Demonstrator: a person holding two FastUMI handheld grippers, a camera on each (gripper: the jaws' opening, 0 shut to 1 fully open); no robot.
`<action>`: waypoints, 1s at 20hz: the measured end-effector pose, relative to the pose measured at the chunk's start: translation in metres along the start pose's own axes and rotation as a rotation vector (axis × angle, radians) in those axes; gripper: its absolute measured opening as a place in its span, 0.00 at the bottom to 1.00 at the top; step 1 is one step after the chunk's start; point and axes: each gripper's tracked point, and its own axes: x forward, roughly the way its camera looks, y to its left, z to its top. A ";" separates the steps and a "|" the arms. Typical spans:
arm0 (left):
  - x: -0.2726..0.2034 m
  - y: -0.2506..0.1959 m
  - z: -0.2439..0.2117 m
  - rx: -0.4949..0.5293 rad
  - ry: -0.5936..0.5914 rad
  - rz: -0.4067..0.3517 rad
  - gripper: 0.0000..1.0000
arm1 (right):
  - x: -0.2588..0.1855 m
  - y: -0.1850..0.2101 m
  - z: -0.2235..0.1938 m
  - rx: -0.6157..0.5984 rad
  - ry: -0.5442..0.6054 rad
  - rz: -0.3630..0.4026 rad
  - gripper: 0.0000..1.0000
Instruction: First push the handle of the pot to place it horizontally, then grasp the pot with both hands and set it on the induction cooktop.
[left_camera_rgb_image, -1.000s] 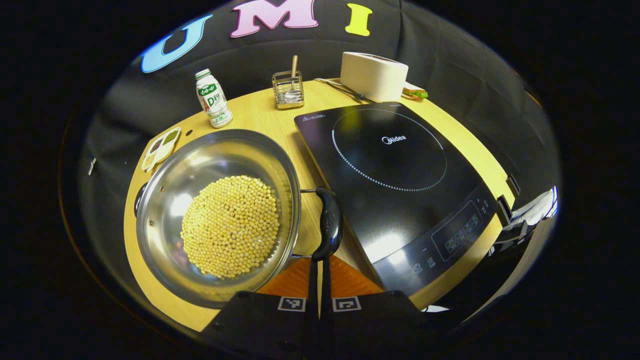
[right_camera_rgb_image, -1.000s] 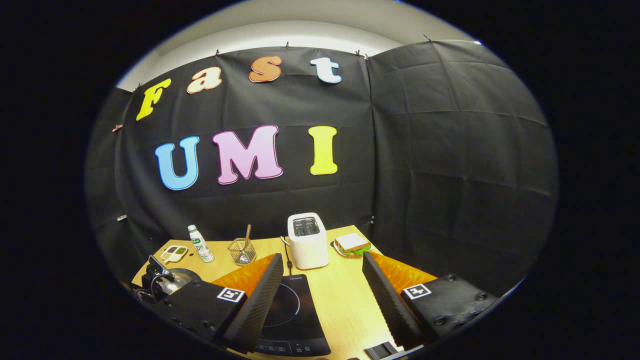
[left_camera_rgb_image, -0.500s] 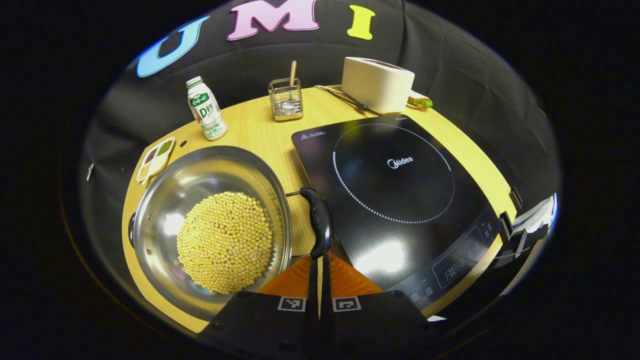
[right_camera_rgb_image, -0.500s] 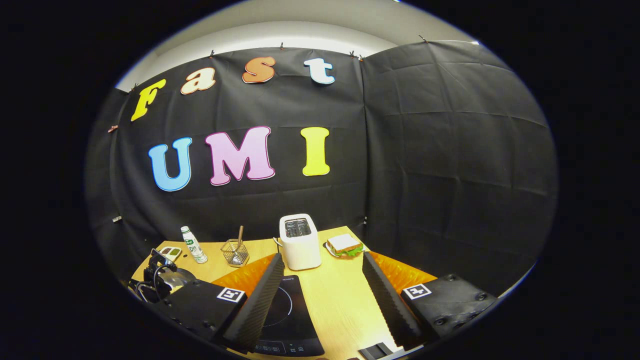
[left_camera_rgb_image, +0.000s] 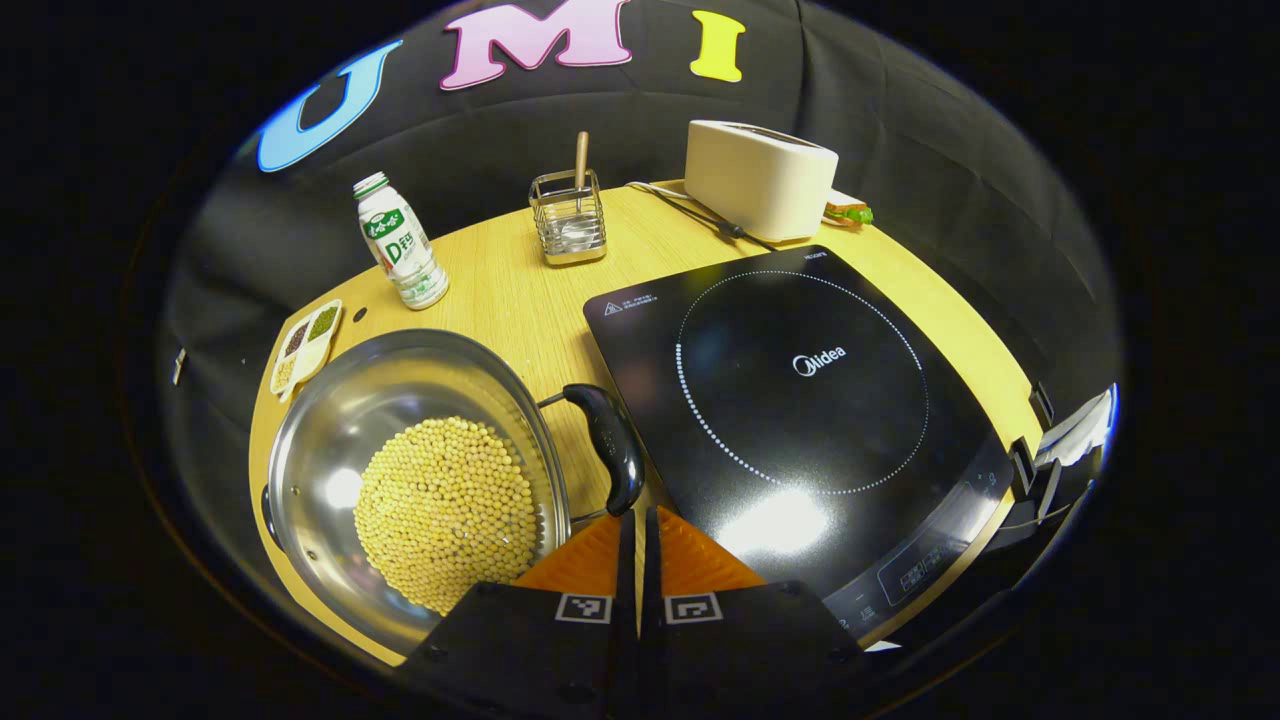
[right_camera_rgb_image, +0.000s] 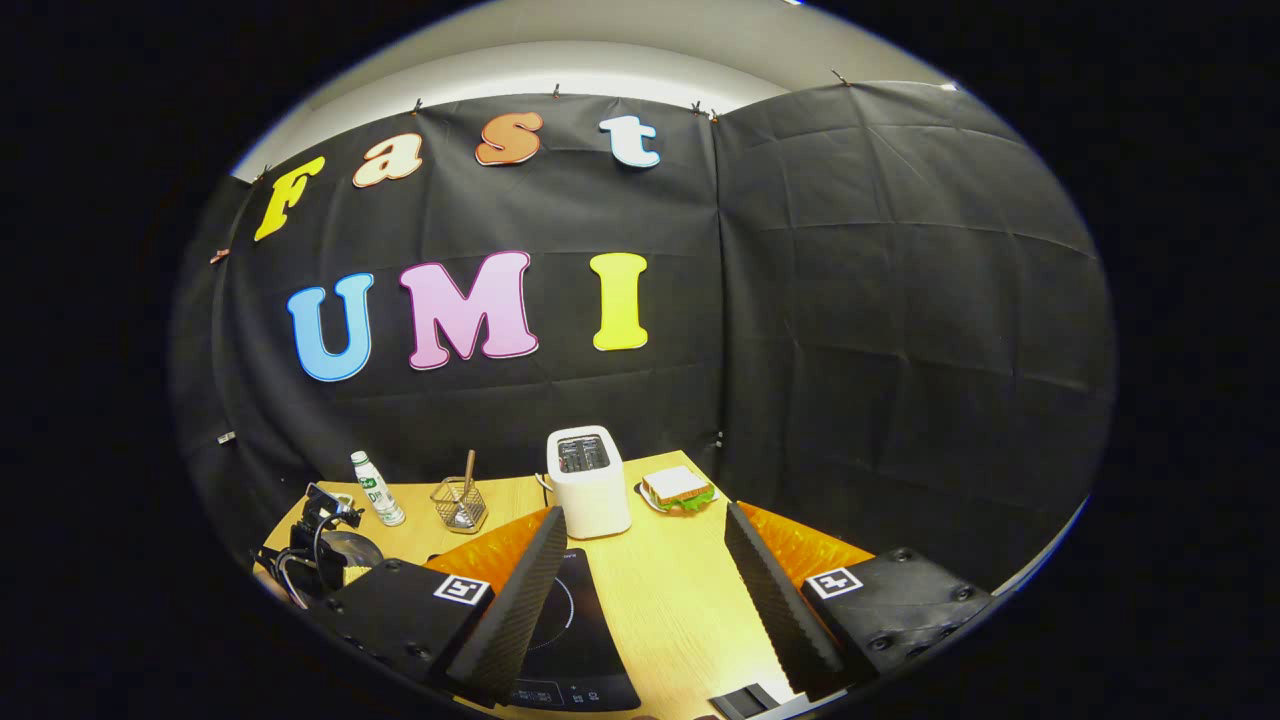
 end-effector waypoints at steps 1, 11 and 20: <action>0.001 0.000 0.003 0.007 -0.002 0.002 0.05 | 0.001 -0.001 0.001 0.000 0.001 -0.001 0.99; -0.001 -0.003 0.019 0.044 -0.054 0.004 0.05 | 0.003 0.001 -0.002 -0.006 0.009 -0.006 0.99; -0.045 -0.017 0.006 -0.087 -0.195 -0.046 0.05 | 0.001 0.014 -0.012 -0.042 0.038 0.010 0.99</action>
